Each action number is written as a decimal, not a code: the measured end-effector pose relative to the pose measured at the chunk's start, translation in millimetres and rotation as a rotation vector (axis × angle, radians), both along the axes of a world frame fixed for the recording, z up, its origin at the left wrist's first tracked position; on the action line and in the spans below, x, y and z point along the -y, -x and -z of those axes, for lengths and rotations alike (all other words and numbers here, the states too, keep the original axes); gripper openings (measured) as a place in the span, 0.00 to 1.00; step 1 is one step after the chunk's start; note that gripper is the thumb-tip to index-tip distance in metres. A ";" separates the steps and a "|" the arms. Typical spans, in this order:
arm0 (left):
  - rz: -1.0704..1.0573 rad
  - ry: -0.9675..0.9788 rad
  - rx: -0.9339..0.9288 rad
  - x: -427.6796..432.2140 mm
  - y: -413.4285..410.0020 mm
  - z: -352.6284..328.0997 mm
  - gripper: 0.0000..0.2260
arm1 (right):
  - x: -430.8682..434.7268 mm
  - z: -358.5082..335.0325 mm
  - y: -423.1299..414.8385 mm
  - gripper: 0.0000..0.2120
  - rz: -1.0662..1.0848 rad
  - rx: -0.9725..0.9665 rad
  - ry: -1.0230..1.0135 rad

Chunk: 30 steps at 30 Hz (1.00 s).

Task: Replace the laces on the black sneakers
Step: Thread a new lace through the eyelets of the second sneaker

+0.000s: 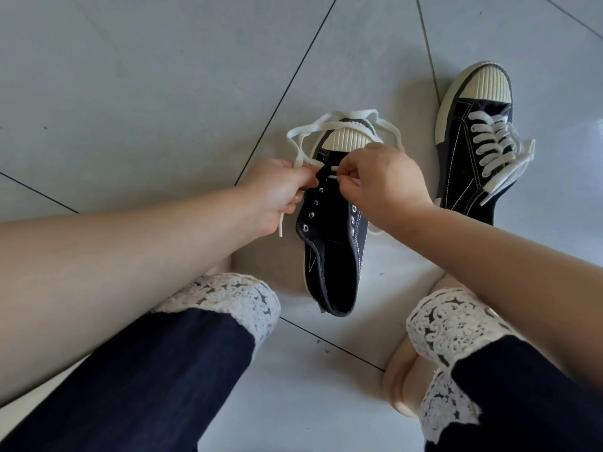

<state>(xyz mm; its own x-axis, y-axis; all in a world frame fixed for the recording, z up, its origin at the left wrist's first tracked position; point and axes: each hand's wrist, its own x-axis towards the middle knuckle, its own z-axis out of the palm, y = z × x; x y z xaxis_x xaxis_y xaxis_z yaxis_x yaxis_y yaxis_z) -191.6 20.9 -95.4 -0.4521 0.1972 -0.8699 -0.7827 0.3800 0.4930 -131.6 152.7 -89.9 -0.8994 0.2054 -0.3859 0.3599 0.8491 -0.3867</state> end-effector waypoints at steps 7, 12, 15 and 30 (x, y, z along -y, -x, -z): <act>-0.035 -0.024 0.022 1.1 -1.7 0.2 0.05 | 0.1 -1.5 -2.7 0.10 -0.042 -0.013 -0.019; -0.044 -0.025 0.026 1.1 -2.2 0.6 0.06 | 3.4 -3.6 -5.7 0.09 -0.010 -0.039 -0.001; -0.042 -0.020 0.029 1.2 -1.8 0.1 0.06 | 4.5 -3.6 -7.1 0.09 0.019 -0.054 0.013; 0.008 -0.081 0.037 5.5 -0.7 0.9 0.04 | 8.2 3.8 -0.5 0.04 0.095 -0.011 0.047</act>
